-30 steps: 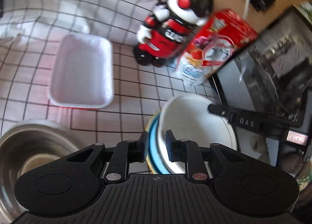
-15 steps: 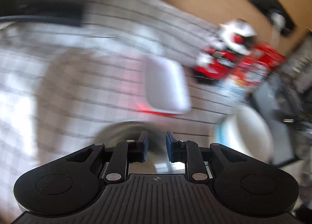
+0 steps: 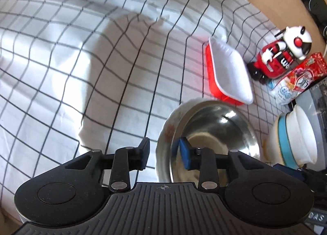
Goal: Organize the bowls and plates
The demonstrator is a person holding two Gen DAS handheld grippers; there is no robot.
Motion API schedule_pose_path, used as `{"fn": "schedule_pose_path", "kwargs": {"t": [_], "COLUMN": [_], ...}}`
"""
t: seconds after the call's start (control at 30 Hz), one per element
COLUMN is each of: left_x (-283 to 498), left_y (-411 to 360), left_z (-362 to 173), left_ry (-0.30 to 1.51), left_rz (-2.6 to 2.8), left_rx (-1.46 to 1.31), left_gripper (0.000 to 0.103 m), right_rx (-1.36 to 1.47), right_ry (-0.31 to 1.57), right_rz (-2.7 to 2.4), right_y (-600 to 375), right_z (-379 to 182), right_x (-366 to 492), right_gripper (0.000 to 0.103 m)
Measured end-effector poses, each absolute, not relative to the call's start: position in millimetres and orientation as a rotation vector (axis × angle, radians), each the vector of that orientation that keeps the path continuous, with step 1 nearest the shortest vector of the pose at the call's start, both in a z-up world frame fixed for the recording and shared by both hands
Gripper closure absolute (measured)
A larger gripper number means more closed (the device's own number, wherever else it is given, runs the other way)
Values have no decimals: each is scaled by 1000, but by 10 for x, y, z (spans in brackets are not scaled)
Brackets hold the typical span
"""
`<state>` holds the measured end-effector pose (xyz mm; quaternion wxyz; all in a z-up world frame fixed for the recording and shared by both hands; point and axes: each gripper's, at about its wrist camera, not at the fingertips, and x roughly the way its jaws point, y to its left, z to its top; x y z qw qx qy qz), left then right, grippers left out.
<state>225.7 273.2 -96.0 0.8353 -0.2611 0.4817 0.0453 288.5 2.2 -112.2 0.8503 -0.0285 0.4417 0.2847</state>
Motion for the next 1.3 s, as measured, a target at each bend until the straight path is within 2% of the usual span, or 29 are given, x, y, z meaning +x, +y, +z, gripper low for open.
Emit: {"fn": "schedule_pose_path", "kwargs": {"t": [0.17,0.23,0.5,0.93,1.3], "left_x": [2331,2382,2523,2859,2877], "left_y": [2731,2713,2658,2492,2387], "left_z": [-1124,-1185,-1266,-1214,-1178], "left_ry": [1064,1088,1136,1139,1140], "left_rz": [58,44,-21,-37,-39], "left_rx": [-543,-539,-558,-476,-430], "left_gripper": [61,65,66,66,67], "right_rx": [5,28,180,202,142], "right_ry": [991,1023,1137,1084,1054], "right_rz": [502,482,524,484,487], "right_y": [-25,-25,9,-58,-95], "right_z": [-1373,-1461,-1805,-1798,-1737], "right_x": [2891,2896,3027,3330,3169], "right_gripper": [44,44,44,48,48]}}
